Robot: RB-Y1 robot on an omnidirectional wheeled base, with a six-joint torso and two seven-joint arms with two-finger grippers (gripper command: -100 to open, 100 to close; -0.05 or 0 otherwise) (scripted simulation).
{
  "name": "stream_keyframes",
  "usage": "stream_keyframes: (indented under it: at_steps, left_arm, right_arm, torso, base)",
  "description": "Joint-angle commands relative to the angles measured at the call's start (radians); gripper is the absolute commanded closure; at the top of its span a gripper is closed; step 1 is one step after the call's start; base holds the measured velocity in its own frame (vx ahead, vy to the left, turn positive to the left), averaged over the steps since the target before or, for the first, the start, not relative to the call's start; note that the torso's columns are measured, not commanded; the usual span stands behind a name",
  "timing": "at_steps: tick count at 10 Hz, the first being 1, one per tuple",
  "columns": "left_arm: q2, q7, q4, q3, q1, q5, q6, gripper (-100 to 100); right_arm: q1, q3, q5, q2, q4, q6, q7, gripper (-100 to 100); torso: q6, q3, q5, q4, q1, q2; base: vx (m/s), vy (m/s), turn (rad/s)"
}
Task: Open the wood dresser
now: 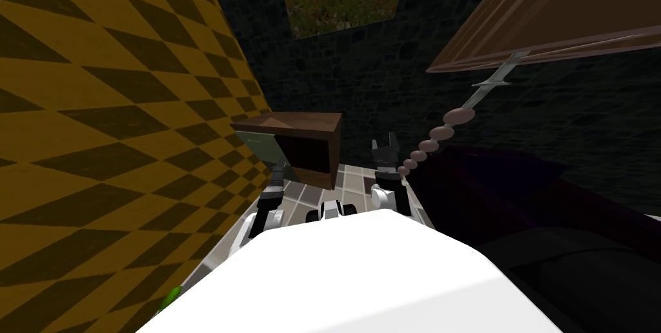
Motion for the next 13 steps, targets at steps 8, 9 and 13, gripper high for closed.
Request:
stream_keyframes:
  at_steps: [8, 9, 13]
  left_arm:
    - [0.132, -0.019, 0.199, -0.065, -0.089, -0.071, 0.112, -100]
    - [0.127, -0.020, 0.186, -0.064, -0.083, -0.069, 0.109, -100]
    - [0.138, -0.016, 0.150, -0.069, -0.064, -0.068, 0.124, 100]
  right_arm:
    - [0.000, 0.000, 0.000, 0.000, 0.000, 0.000, 0.000, 0]
    - [0.000, 0.000, 0.000, 0.000, 0.000, 0.000, 0.000, 0]
    - [0.000, 0.000, 0.000, 0.000, 0.000, 0.000, 0.000, 0]
  torso:
    - [0.000, 0.000, 0.000, 0.000, -0.001, 0.000]
    - [0.000, 0.001, 0.000, 0.000, 0.001, 0.001]
    - [0.000, 0.000, 0.000, 0.000, 0.001, 0.000]
  base:
    - [0.134, -0.010, -0.115]
    - [0.038, -0.001, -0.008]
    - [0.007, 0.001, 0.003]
